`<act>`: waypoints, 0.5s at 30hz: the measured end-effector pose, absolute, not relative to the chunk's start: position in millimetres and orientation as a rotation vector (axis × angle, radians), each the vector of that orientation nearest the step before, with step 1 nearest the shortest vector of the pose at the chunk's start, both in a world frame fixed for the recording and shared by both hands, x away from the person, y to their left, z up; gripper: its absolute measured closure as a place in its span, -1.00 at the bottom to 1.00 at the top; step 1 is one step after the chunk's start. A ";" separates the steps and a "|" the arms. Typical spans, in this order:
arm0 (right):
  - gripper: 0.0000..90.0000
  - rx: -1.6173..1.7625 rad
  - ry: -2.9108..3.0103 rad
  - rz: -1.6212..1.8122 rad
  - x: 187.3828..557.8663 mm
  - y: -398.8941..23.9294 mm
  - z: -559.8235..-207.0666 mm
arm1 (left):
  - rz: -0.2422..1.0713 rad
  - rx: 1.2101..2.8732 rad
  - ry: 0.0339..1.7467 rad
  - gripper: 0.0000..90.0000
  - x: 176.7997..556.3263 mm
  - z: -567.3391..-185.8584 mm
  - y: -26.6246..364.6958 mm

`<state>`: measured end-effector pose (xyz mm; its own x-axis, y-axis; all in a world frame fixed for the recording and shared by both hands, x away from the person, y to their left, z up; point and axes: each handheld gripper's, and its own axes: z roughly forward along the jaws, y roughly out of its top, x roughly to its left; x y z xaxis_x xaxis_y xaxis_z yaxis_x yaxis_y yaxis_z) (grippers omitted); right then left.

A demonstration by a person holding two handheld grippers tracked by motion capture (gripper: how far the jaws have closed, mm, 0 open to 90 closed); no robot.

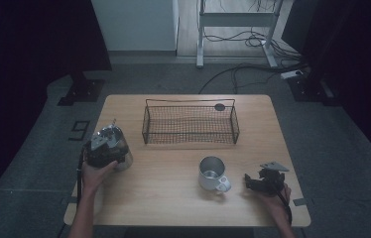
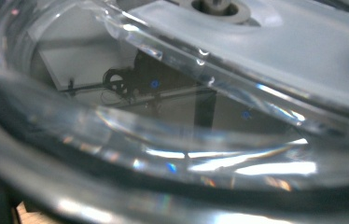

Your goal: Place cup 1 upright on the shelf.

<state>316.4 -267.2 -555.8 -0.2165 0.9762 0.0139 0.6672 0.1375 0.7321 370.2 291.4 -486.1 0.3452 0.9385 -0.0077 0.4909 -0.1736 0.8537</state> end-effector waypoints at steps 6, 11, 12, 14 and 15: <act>-0.82 1.572 1.947 0.861 316.4 -267.2 -555.7 | 0.698 1.786 1.245 -0.91 364.5 -477.9 289.9; -0.81 1.573 1.945 0.861 316.4 -267.2 -555.7 | 0.712 1.788 1.241 -0.91 360.2 -467.5 289.2; -0.81 1.573 1.945 0.861 316.4 -267.3 -555.7 | 0.712 1.788 1.241 -0.91 360.2 -467.5 289.2; -0.81 1.574 1.945 0.861 316.4 -267.3 -555.7 | 0.719 1.797 1.244 -0.91 358.2 -462.9 288.0; -0.81 1.574 1.945 0.861 316.4 -267.3 -555.7 | 0.719 1.797 1.244 -0.91 358.2 -462.9 288.0</act>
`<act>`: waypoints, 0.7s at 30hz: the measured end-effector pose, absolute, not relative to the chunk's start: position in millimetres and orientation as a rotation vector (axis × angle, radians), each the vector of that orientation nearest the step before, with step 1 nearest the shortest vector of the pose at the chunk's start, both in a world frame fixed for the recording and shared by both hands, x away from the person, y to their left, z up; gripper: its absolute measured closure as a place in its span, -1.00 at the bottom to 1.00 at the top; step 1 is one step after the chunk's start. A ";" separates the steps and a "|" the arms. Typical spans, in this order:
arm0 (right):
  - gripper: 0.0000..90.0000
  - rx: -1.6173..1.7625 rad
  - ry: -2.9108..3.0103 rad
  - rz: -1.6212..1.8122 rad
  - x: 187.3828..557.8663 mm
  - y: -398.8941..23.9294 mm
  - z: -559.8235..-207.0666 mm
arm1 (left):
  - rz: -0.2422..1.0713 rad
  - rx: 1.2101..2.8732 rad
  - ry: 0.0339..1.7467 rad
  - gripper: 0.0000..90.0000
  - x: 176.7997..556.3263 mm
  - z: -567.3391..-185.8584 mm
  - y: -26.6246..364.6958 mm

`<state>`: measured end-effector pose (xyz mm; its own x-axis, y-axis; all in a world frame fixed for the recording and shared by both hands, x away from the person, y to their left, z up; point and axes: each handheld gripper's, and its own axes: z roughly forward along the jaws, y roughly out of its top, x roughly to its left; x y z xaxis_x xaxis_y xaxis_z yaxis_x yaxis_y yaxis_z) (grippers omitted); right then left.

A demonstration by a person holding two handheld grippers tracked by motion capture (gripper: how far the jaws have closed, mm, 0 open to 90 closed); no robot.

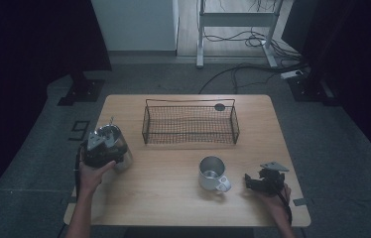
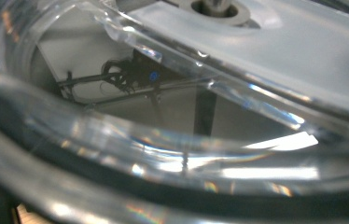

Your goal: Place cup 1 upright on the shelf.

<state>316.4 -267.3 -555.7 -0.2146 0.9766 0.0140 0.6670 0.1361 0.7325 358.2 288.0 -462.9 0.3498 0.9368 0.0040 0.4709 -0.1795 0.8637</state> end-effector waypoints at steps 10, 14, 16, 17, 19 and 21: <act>-0.80 1.575 1.944 0.861 316.3 -267.3 -555.6 | 0.708 1.774 1.217 -0.91 353.7 -438.6 281.5; -0.80 1.575 1.944 0.861 316.3 -267.3 -555.6 | 0.714 1.787 1.198 -0.91 353.6 -430.2 277.9; -0.80 1.575 1.944 0.861 316.3 -267.3 -555.6 | 0.727 1.793 1.190 -0.91 353.8 -425.4 275.3; -0.80 1.575 1.943 0.861 316.3 -267.3 -555.6 | 0.726 1.793 1.187 -0.91 353.9 -423.4 274.1; -0.80 1.576 1.943 0.861 316.3 -267.3 -555.6 | 0.725 1.794 1.178 -0.91 354.1 -419.8 271.9; -0.80 1.576 1.943 0.861 316.3 -267.3 -555.6 | 0.731 1.799 1.173 -0.91 354.5 -416.8 268.3</act>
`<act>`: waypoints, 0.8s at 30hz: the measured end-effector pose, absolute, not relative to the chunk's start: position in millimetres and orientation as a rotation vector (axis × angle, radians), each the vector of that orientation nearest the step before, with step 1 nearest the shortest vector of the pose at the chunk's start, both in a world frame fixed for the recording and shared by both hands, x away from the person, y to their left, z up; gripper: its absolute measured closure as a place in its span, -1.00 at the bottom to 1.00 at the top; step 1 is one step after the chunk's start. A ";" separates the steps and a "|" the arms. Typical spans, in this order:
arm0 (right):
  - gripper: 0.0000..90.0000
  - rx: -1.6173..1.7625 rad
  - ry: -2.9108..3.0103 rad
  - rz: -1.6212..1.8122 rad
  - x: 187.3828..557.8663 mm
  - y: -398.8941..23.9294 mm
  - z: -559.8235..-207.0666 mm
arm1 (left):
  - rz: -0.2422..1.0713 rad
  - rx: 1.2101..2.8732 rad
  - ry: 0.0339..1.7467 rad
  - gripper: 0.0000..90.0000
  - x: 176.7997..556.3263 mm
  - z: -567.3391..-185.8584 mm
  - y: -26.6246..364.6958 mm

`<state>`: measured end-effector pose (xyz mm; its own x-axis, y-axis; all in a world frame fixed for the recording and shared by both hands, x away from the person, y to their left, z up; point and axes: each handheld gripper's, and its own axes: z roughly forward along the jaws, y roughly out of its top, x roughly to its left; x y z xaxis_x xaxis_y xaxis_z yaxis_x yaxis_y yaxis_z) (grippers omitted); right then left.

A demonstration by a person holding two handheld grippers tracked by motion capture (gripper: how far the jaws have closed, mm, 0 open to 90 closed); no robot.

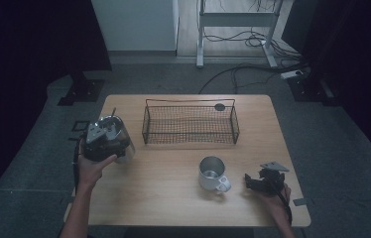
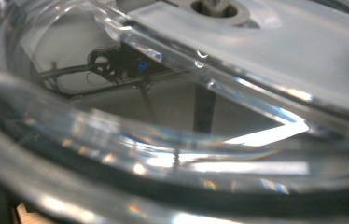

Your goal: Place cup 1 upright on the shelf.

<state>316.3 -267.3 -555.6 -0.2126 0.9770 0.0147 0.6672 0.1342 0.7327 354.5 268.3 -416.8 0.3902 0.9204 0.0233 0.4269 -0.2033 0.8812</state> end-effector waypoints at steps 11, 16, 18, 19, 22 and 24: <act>-0.80 1.575 1.942 0.861 316.2 -267.3 -555.6 | 0.727 1.793 1.151 -0.91 357.7 -405.5 256.5; -0.80 1.576 1.942 0.861 316.2 -267.3 -555.6 | 0.717 1.788 1.149 -0.91 360.5 -401.1 251.2; -0.80 1.576 1.942 0.861 316.2 -267.3 -555.6 | 0.718 1.796 1.140 -0.91 362.2 -399.1 247.2; -0.80 1.576 1.942 0.861 316.2 -267.3 -555.6 | 0.718 1.796 1.140 -0.91 362.2 -399.1 247.2; -0.80 1.576 1.943 0.861 316.2 -267.3 -555.6 | 0.723 1.805 1.126 -0.91 364.7 -395.7 239.7; -0.80 1.576 1.942 0.861 316.2 -267.3 -555.6 | 0.722 1.805 1.121 -0.91 366.5 -393.8 235.9</act>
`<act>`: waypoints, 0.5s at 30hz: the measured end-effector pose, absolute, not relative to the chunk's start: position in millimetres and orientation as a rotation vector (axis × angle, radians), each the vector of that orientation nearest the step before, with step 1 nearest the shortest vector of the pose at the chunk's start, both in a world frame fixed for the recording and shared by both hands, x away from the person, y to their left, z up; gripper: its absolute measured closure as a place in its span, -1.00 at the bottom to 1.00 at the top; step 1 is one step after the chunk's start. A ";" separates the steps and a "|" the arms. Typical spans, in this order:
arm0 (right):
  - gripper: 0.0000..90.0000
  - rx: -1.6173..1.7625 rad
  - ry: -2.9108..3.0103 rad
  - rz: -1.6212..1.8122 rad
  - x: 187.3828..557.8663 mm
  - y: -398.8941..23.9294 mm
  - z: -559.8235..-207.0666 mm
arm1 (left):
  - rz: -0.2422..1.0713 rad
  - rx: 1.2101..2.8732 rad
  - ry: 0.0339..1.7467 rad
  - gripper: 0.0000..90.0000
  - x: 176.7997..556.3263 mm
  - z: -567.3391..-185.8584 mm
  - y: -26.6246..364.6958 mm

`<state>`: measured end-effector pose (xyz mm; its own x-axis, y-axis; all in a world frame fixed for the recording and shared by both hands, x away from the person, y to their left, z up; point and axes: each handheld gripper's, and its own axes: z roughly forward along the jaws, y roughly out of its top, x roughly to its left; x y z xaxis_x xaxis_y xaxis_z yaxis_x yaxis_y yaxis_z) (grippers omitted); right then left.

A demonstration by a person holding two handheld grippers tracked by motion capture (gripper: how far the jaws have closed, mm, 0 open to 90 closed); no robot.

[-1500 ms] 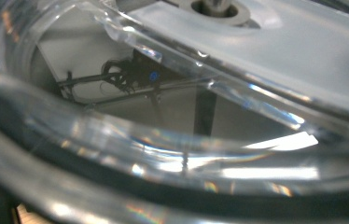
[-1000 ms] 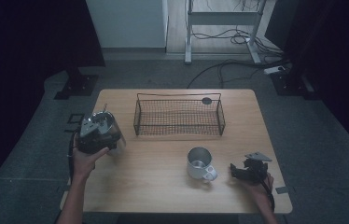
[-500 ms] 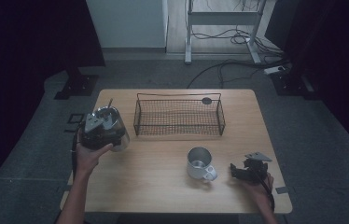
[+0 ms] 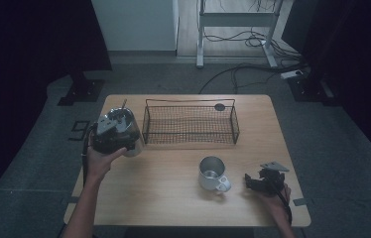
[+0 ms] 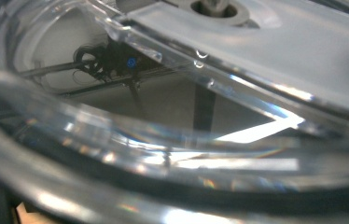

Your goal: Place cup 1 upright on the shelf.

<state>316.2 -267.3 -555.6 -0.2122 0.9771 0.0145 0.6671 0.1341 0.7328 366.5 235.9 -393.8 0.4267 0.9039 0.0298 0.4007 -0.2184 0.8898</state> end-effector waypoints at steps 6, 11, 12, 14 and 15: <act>-0.80 1.575 1.943 0.860 316.2 -267.4 -555.7 | 0.714 1.808 1.115 -0.91 372.2 -389.1 228.0; -0.80 1.577 1.942 0.860 316.3 -267.3 -555.6 | 0.711 1.808 1.109 -0.91 375.6 -386.2 223.7; -0.80 1.577 1.942 0.860 316.3 -267.3 -555.6 | 0.707 1.806 1.108 -0.91 377.8 -384.1 222.4; -0.80 1.577 1.942 0.860 316.3 -267.3 -555.6 | 0.705 1.805 1.107 -0.91 379.2 -382.4 221.4; -0.80 1.577 1.942 0.860 316.3 -267.3 -555.6 | 0.705 1.805 1.107 -0.91 379.2 -382.4 221.4</act>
